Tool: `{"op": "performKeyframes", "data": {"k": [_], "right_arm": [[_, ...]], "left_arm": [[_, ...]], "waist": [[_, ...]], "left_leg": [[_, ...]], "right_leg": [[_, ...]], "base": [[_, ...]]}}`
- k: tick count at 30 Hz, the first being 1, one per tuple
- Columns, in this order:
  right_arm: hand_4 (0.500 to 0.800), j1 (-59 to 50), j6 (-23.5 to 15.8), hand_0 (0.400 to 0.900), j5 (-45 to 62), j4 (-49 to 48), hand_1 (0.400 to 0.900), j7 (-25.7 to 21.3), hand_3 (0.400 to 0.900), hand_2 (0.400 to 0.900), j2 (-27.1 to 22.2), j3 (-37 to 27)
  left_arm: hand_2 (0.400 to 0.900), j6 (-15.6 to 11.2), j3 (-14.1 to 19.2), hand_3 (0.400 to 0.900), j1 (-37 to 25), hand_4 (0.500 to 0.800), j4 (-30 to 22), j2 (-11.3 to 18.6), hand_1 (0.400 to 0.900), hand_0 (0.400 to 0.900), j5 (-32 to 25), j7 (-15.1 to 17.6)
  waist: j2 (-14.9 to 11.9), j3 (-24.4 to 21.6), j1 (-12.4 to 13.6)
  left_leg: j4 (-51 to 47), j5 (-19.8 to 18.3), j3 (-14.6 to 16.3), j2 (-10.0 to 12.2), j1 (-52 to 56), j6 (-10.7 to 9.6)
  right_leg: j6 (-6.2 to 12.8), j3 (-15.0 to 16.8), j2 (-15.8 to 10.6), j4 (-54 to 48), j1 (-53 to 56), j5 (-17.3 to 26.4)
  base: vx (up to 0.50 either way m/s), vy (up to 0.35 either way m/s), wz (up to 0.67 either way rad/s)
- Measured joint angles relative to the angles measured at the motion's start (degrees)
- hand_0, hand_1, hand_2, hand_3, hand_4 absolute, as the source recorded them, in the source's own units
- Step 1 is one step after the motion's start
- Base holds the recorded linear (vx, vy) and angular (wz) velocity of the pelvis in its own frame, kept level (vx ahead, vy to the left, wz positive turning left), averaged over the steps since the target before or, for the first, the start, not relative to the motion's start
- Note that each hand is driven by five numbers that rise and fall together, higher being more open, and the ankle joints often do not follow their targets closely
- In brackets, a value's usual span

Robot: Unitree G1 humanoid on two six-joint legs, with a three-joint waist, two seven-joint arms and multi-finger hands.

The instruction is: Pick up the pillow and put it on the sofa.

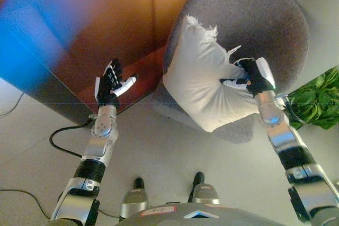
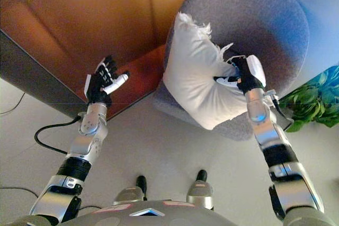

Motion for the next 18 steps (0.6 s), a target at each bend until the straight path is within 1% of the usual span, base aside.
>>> {"op": "performKeyframes", "data": {"k": [1, 2, 3, 4, 5, 6, 7, 8, 9, 10, 12, 13, 14, 16, 18], "right_arm": [[0.500, -2.28, 0.26, 0.400, 1.32, 3.61, 0.400, 0.09, 0.400, 0.400, -0.06, 2.13], [0.500, -4.66, 0.16, 0.400, 2.17, 7.69, 0.400, -0.06, 0.400, 0.400, -0.20, 4.53], [0.500, -8.34, 0.69, 0.400, 3.27, 13.45, 0.400, 0.11, 0.400, 0.400, -0.24, 7.46], [0.500, -11.60, 0.88, 0.400, 3.66, 18.72, 0.400, 0.16, 0.400, 0.400, -0.21, 9.05], [0.500, -14.96, 0.96, 0.400, 4.36, 23.36, 0.400, 0.11, 0.400, 0.400, -0.45, 10.74], [0.500, -17.31, 1.40, 0.400, 4.57, 25.57, 0.400, -0.01, 0.400, 0.400, -0.80, 10.54], [0.500, -20.96, 0.74, 0.400, 5.07, 29.90, 0.400, -0.11, 0.400, 0.400, -1.12, 11.61], [0.500, -25.04, 1.19, 0.400, 5.64, 34.57, 0.400, -0.04, 0.400, 0.400, -1.69, 13.36], [0.800, -27.06, 1.73, 0.900, 5.68, 35.65, 0.900, -0.09, 0.900, 0.900, -2.52, 13.34], [0.800, -29.69, 1.60, 0.900, 5.73, 38.13, 0.900, -0.11, 0.900, 0.900, -3.79, 13.58], [0.800, -34.53, 2.13, 0.900, 5.73, 41.44, 0.900, -0.20, 0.900, 0.900, -6.75, 13.87], [0.800, -35.73, 2.28, 0.900, 5.74, 41.88, 0.900, -0.39, 0.900, 0.900, -8.49, 14.23], [0.800, -36.39, 2.30, 0.900, 5.78, 41.90, 0.900, -0.50, 0.900, 0.900, -9.89, 14.14], [0.800, -37.61, 2.31, 0.900, 5.92, 41.91, 0.900, -1.11, 0.900, 0.900, -12.26, 14.04], [0.800, -37.88, 2.43, 0.900, 6.08, 41.93, 0.900, -1.82, 0.900, 0.900, -13.36, 14.01]], "left_arm": [[0.900, 0.49, -0.97, 0.900, -1.48, 0.800, 2.94, 0.00, 0.900, 0.900, -0.70, 0.05], [0.900, 0.53, -2.06, 0.900, -2.79, 0.800, 5.34, 0.09, 0.900, 0.900, -0.98, 0.05], [0.900, 0.79, -3.76, 0.900, -5.33, 0.800, 9.01, 0.19, 0.900, 0.900, -1.58, 0.05], [0.900, 0.88, -5.18, 0.900, -7.68, 0.800, 11.27, 0.17, 0.900, 0.900, -2.51, 0.06], [0.900, 0.82, -6.64, 0.900, -10.01, 0.800, 13.36, 0.22, 0.900, 0.900, -2.98, 0.04], [0.900, 0.83, -7.22, 0.900, -11.62, 0.800, 14.45, 0.22, 0.900, 0.900, -3.17, 0.05], [0.900, 0.61, -8.35, 0.900, -13.26, 0.800, 16.00, 0.55, 0.900, 0.900, -3.84, 0.11], [0.900, 0.64, -9.96, 0.900, -15.38, 0.800, 17.71, 0.57, 0.900, 0.900, -4.66, 0.04], [0.900, 0.46, -10.20, 0.900, -15.91, 0.800, 17.71, 0.57, 0.900, 0.900, -4.86, 0.02], [0.900, 0.44, -10.86, 0.900, -16.61, 0.800, 17.61, 0.62, 0.900, 0.900, -5.30, -0.20], [0.900, 0.34, -11.01, 0.900, -17.21, 0.800, 16.47, 0.62, 0.900, 0.900, -6.75, -0.65], [0.900, 0.13, -10.94, 0.900, -17.20, 0.800, 16.18, 0.63, 0.900, 0.900, -7.52, -0.86], [0.900, 0.12, -10.88, 0.900, -16.60, 0.800, 15.58, 1.06, 0.900, 0.900, -8.12, -1.30], [0.900, -0.22, -9.65, 0.900, -11.85, 0.800, 10.17, 2.51, 0.900, 0.900, -9.15, -2.27], [0.900, -0.53, -8.93, 0.900, -8.52, 0.800, 7.76, 3.35, 0.900, 0.900, -9.19, -3.03]], "waist": [[0.04, -0.18, 0.15], [0.18, -0.26, 1.00], [0.17, -0.29, 1.24], [0.28, -0.28, 2.16], [0.45, -0.32, 2.86], [0.62, -0.27, 2.93], [1.01, -0.08, 4.04], [1.32, 0.07, 4.33], [1.92, 0.40, 5.20], [2.66, 0.87, 6.15], [4.42, 1.83, 6.61], [5.08, 2.20, 7.35], [5.78, 2.53, 8.80], [6.56, 3.01, 9.41], [6.82, 3.16, 9.45]], "left_leg": [[0.17, 0.17, -0.44, 0.03, -0.48, -0.05], [0.30, 0.34, -1.14, 0.18, -1.10, -0.06], [0.74, 0.42, -1.63, 0.21, -1.95, -0.14], [1.36, 0.64, -2.30, 0.28, -3.63, -0.17], [1.85, 0.85, -2.96, 0.32, -5.23, -0.22], [1.93, 1.21, -3.39, 0.34, -6.51, -0.25], [2.28, 1.38, -4.11, 0.36, -7.70, -0.28], [2.80, 1.40, -4.53, 0.35, -8.88, -0.30], [2.78, 1.66, -4.85, 0.39, -9.50, -0.36], [3.19, 1.69, -5.52, 0.34, -10.53, -0.39], [3.50, 2.28, -7.41, 0.17, -12.83, -0.48], [3.44, 2.47, -7.84, 0.24, -13.47, -0.54], [3.42, 2.56, -7.88, 0.26, -13.78, -0.53], [3.12, 2.56, -8.34, -0.01, -14.06, -0.52], [2.96, 2.57, -8.77, -0.18, -14.05, -0.52]], "right_leg": [[-0.07, -0.52, 0.04, -0.10, -0.03, 0.09], [-0.15, -1.01, 0.12, -0.20, -0.13, 0.15], [-0.27, -1.40, 0.22, -0.49, -0.33, 0.39], [-0.40, -2.17, 0.27, -0.75, -0.99, 0.58], [-0.62, -2.77, 0.34, -0.90, -1.88, 0.86], [-0.76, -3.16, 0.44, -0.99, -2.75, 1.06], [-0.88, -3.58, 0.48, -1.02, -3.40, 1.16], [-0.95, -4.05, 0.50, -1.06, -4.00, 1.30], [-0.96, -4.43, 0.52, -1.08, -4.20, 1.32], [-0.96, -4.74, 0.55, -1.17, -4.52, 1.33], [-1.00, -6.57, 0.58, -1.32, -5.21, 1.40], [-1.04, -6.96, 0.71, -1.36, -5.68, 1.43], [-1.04, -7.14, 0.67, -1.54, -5.69, 1.42], [-1.04, -7.78, 0.66, -1.95, -5.48, 1.43], [-1.03, -7.96, 0.58, -2.06, -5.12, 1.43]], "base": [[-0.03, -0.070, 0.28], [-0.06, -0.104, 0.37], [-0.09, -0.083, 0.32], [-0.07, -0.055, 0.24], [-0.12, -0.063, 0.30], [-0.08, -0.045, 0.20], [-0.12, -0.089, 0.34], [-0.11, -0.087, 0.37], [-0.13, -0.100, 0.50], [-0.10, -0.073, 0.42], [-0.02, -0.024, 0.22], [0.00, -0.017, 0.21], [0.00, -0.020, 0.22], [0.00, 0.001, 0.12], [0.02, 0.017, 0.06]]}}
